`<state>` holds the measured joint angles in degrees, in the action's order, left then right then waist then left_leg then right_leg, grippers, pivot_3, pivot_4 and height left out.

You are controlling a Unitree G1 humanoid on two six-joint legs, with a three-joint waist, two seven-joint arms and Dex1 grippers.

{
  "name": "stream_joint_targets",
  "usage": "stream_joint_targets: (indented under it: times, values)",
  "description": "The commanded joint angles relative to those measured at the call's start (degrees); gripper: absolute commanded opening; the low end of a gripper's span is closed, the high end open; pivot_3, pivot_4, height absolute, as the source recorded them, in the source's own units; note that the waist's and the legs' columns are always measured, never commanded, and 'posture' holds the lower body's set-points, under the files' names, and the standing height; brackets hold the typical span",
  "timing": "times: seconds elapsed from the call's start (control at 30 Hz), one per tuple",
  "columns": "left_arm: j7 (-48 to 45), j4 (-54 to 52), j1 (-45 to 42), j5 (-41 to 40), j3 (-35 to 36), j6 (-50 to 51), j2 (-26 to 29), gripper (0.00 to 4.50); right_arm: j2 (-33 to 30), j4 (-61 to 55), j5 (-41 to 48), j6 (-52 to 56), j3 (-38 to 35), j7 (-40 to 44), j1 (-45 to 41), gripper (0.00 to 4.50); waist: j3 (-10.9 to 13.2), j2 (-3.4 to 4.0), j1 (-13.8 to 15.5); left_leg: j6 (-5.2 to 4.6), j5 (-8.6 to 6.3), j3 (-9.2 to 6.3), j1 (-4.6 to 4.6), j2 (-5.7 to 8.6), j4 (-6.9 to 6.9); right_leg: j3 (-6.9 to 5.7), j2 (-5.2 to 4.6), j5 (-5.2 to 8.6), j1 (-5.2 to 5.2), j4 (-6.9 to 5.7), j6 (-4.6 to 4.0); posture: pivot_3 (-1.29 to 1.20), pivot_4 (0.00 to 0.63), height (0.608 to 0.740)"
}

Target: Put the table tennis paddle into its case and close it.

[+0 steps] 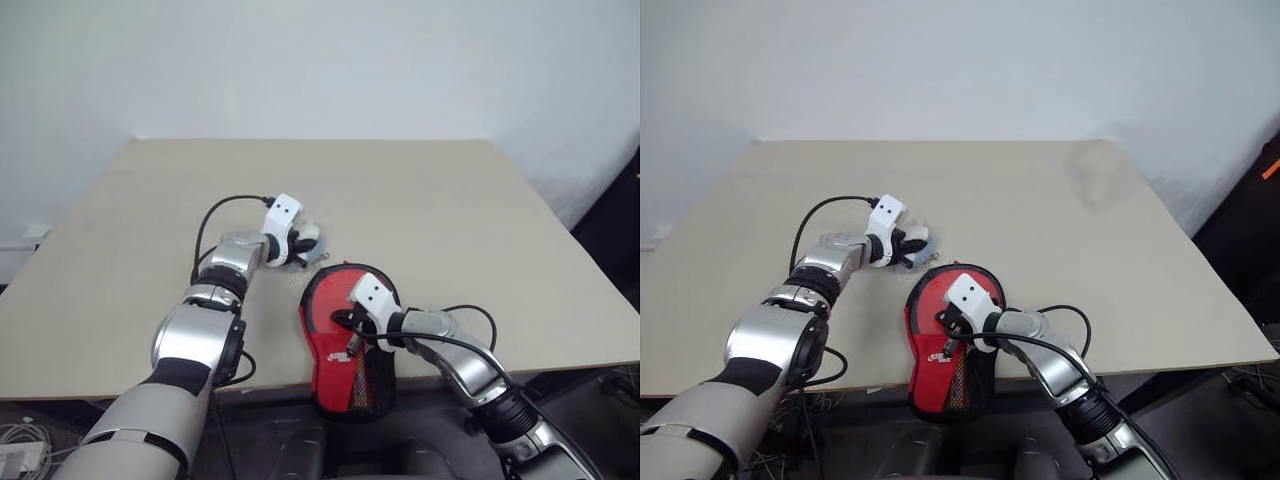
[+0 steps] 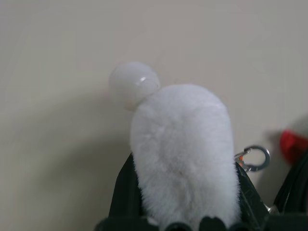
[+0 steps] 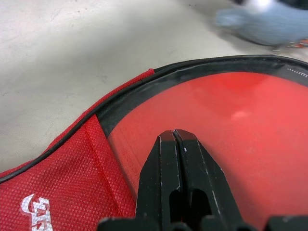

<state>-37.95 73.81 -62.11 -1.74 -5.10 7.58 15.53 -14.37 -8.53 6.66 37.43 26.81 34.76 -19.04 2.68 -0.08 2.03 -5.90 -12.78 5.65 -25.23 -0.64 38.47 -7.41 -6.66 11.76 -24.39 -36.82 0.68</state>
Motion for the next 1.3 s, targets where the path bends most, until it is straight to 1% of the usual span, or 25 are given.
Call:
stream_joint_targets:
  times: [0.03,0.2,0.3,0.47,0.6,0.77,0.83,0.87,0.97,1.1,1.13,1.2,1.3]
  values:
    - [1.32,-1.83,-4.15,0.38,1.91,-3.8,-1.1,0.65,-0.16,-0.41,-0.52,0.46,0.0,-0.01,-0.06,0.0,0.0,0.0,-0.15,-0.01,0.0,0.0,-0.1,0.0,0.06,0.0,0.0,-0.01,-0.06,0.0,0.02,0.0,0.0,0.715]
    - [-2.13,-2.75,-3.88,0.67,1.72,-5.2,-4.02,0.65,-0.19,-0.36,-0.52,0.36,-0.07,0.07,-0.05,0.0,0.0,0.0,-0.12,-0.03,-0.02,-0.02,-0.29,0.0,0.17,-0.02,-0.02,-0.06,-0.18,0.01,0.08,0.0,0.0,0.715]
    - [-6.67,-3.72,-3.08,0.78,1.31,-5.31,-5.06,0.65,-0.23,-0.37,-0.52,0.3,-0.08,0.12,-0.04,0.0,0.0,0.0,-0.11,-0.04,-0.02,-0.02,-0.3,0.0,0.18,-0.04,-0.03,-0.06,-0.17,0.02,0.08,0.0,0.0,0.715]
    - [-17.89,-8.07,0.41,2.18,-1.62,-8.01,-5.28,0.65,-0.59,-0.36,-0.56,0.18,-0.19,0.42,-0.13,0.0,0.0,0.02,-0.15,-0.08,-0.05,-0.02,-0.31,0.0,0.19,-0.04,-0.03,-0.05,-0.18,0.04,0.08,0.0,0.0,0.715]
    - [-26.53,-13.81,3.95,2.37,-3.86,-9.55,-4.67,0.65,-0.82,-0.4,-0.57,0.17,-0.08,0.83,-0.14,0.0,0.0,0.02,-0.19,-0.11,-0.06,-0.01,-0.31,0.0,0.19,-0.02,-0.03,-0.05,-0.18,0.06,0.07,0.0,0.0,0.715]
    - [-31.73,-18.5,6.19,2.49,-5.1,-8.58,-3.86,0.65,-0.8,-0.04,-0.59,-0.04,-0.01,1.2,-0.37,0.0,0.0,0.02,-0.14,-0.15,-0.09,-0.01,-0.32,0.0,0.21,-0.02,-0.03,-0.05,-0.16,0.07,0.07,0.0,0.0,0.715]
    - [-32.05,-18.83,6.24,2.55,-5.16,-8.0,-3.6,1.33,-0.7,0.23,-0.63,-0.19,-0.01,1.35,-0.54,0.0,0.0,0.02,-0.14,-0.17,-0.1,-0.01,-0.32,0.0,0.21,-0.02,-0.03,-0.04,-0.16,0.08,0.08,0.0,0.0,0.715]
    - [-32.3,-18.81,6.08,2.44,-5.08,-7.37,-3.45,1.6,-0.63,0.35,-0.68,-0.27,0.02,1.41,-0.62,0.0,0.0,0.02,-0.13,-0.19,-0.11,-0.01,-0.32,0.0,0.21,-0.02,-0.03,-0.04,-0.16,0.09,0.08,0.0,0.0,0.715]
    - [-32.94,-19.29,5.63,2.06,-4.73,-6.04,-3.08,2.75,-0.51,0.67,-0.74,-0.44,0.06,1.57,-0.84,0.0,0.0,0.02,-0.18,-0.3,-0.11,-0.01,-0.32,0.0,0.24,-0.02,-0.02,-0.04,-0.15,0.09,0.09,0.0,0.0,0.715]
    - [-34.39,-22.8,5.38,0.39,-3.59,-3.91,-2.63,4.22,-0.37,0.88,-0.83,-0.59,0.2,1.74,-0.91,0.0,0.0,0.02,-0.42,-0.33,-0.12,-0.01,-0.33,0.0,0.25,-0.02,-0.01,-0.03,-0.15,0.09,0.1,0.0,0.0,0.715]
    - [-34.66,-23.96,5.2,-0.15,-3.2,-3.0,-2.41,4.47,-0.35,0.88,-0.83,-0.61,0.24,1.77,-0.9,0.0,0.0,0.02,-0.45,-0.33,-0.12,-0.01,-0.33,0.0,0.25,-0.01,-0.01,-0.03,-0.15,0.09,0.1,0.0,0.0,0.715]
    - [-34.04,-25.97,4.94,-1.24,-2.33,-2.09,-2.11,4.47,-0.32,0.85,-0.81,-0.62,0.32,1.82,-0.85,0.0,0.0,0.02,-0.54,-0.33,-0.12,-0.01,-0.33,0.0,0.26,0.0,-0.01,-0.03,-0.15,0.08,0.1,0.0,0.0,0.715]
    - [-34.08,-30.56,4.34,-3.93,-0.66,2.37,-1.3,4.47,-0.34,0.81,-0.75,-0.66,0.47,1.95,-0.8,0.0,0.0,0.03,-0.83,-0.34,-0.12,-0.01,-0.33,0.0,0.27,0.01,0.0,-0.03,-0.15,0.08,0.1,0.0,0.0,0.715]
